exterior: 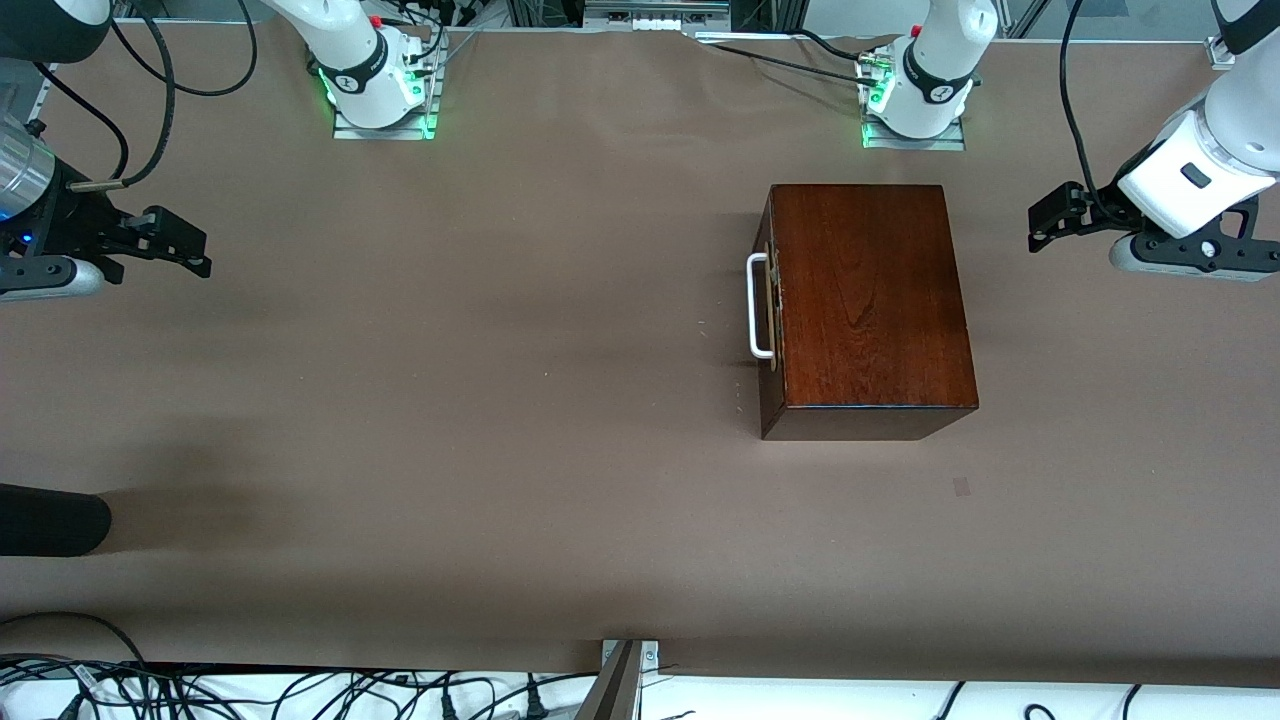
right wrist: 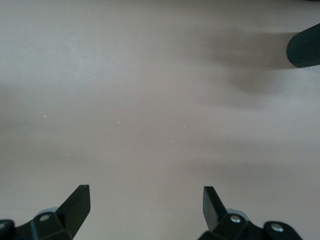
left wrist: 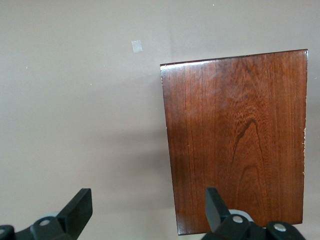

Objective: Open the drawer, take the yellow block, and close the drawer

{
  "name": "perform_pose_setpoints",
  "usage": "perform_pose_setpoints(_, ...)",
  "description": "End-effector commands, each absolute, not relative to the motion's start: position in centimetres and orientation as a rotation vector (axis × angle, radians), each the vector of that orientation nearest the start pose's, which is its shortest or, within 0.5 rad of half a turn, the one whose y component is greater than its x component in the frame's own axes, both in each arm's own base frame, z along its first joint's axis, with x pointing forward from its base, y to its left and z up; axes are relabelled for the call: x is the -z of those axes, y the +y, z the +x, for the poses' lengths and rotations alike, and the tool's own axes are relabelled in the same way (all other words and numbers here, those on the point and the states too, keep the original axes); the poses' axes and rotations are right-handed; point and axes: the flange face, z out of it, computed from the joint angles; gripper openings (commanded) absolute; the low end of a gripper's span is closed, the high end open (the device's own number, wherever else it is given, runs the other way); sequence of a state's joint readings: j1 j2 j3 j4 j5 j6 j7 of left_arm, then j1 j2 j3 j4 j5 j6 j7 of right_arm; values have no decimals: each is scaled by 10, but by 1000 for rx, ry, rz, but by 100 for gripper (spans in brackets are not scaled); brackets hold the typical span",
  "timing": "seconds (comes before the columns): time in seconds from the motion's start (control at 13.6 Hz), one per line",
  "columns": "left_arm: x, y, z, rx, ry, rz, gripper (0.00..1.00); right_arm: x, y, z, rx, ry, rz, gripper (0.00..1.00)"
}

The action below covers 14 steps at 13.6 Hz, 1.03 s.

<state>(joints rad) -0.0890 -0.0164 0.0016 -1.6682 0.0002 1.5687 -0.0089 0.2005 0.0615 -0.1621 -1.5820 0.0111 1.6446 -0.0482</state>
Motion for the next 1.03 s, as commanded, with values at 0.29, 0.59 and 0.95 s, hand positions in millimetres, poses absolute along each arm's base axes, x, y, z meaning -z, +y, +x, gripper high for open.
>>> perform_pose_setpoints(0.29,-596,-49,545,-144,115,-3128,100,-594,24,578,-1,-116,-3150,100)
perform_pose_setpoints(0.59,-594,-47,545,-177,110,-3126,100,-594,24,578,-1,-116,-3150,100)
perform_pose_setpoints(0.95,-594,-49,539,-254,118,-3133,100,-594,24,578,-1,-116,-3150,100)
